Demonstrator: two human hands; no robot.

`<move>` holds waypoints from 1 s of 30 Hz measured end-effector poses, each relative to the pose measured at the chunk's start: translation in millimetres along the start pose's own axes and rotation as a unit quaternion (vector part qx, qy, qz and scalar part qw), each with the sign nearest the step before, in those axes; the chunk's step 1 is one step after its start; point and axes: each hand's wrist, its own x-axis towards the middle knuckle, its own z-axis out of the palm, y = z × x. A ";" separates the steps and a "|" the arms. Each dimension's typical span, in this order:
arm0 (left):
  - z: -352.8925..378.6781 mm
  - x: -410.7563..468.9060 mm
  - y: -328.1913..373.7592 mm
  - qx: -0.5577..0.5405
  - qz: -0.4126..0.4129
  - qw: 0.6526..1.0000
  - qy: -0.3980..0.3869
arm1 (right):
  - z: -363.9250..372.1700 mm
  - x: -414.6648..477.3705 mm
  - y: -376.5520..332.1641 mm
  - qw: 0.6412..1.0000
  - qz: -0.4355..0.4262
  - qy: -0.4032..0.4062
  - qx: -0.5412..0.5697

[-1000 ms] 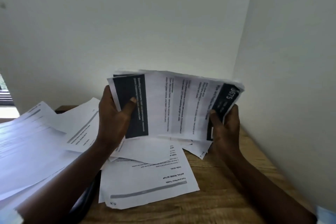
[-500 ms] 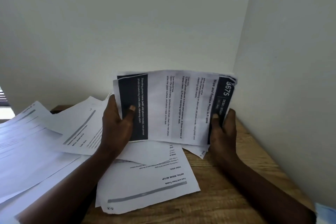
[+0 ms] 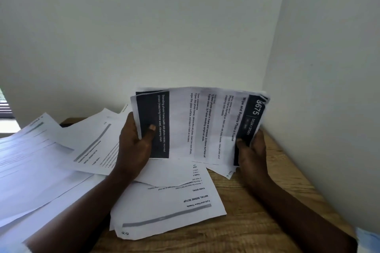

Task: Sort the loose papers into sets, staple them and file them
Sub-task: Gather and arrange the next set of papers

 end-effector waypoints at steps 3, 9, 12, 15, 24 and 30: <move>-1.9 4.9 8.5 0.024 0.001 1.000 0.012 | 0.5 7.5 -4.5 1.000 0.014 0.013 -0.015; -10.2 7.4 22.1 0.008 -0.122 0.992 -0.040 | 8.3 51.4 -39.4 0.996 0.036 0.033 -0.073; -13.1 1.5 20.2 -0.064 -0.179 0.980 -0.054 | 20.9 73.4 -43.4 0.991 0.056 0.024 -0.117; -24.1 -6.4 15.2 -0.086 -0.225 0.969 -0.057 | 33.6 75.6 -29.9 0.991 0.055 -0.012 -0.120; -46.8 6.1 23.9 0.303 0.044 0.950 -0.056 | 54.5 35.9 14.2 0.985 -0.002 -0.064 -0.159; 29.8 42.6 27.2 0.339 0.065 0.899 -0.270 | 54.0 26.0 12.5 0.980 -0.043 -0.089 -0.171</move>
